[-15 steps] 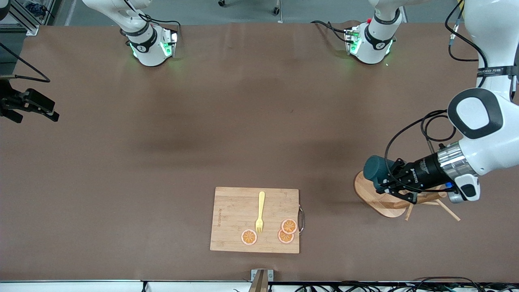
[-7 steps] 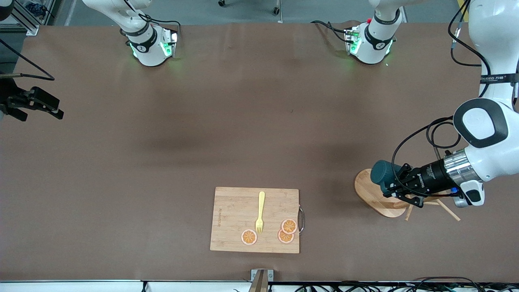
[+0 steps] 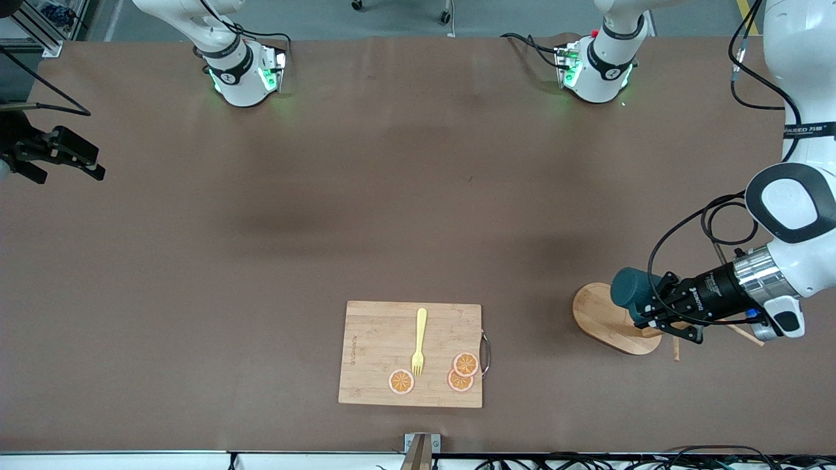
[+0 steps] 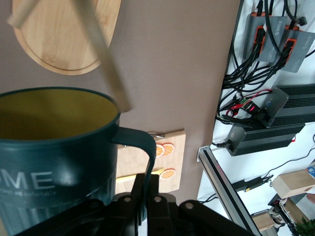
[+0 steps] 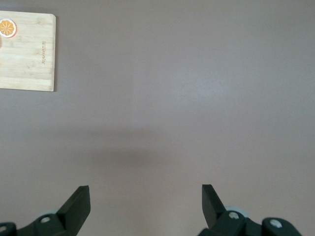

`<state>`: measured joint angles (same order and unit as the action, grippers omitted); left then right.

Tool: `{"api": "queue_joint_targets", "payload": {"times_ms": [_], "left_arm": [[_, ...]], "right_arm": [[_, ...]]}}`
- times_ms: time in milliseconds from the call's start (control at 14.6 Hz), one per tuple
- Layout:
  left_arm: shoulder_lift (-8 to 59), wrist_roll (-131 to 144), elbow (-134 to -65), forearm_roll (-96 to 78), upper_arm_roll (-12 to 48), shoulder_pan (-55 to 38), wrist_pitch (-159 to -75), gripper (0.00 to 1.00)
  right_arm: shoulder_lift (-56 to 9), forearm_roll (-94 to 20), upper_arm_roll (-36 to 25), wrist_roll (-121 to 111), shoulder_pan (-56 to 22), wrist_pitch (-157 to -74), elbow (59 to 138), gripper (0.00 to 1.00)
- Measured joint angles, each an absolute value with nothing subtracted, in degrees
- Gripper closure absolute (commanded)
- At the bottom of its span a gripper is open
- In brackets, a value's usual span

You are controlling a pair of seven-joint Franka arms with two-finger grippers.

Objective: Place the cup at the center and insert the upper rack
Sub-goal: 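Lower the mug so its handle hooks onto a tree peg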

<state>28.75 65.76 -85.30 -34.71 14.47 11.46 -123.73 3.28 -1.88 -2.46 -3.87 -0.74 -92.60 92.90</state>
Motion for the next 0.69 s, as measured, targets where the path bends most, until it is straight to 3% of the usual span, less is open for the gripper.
{"api": "queue_joint_targets", "payload": {"times_ms": [686], "left_arm": [[30.02,65.91,-83.42,-38.27,14.70,11.17,-127.71,0.98]], "right_arm": [[3.31,-1.88,-2.44,-3.87,-0.73,-92.83,93.30,0.00]]}}
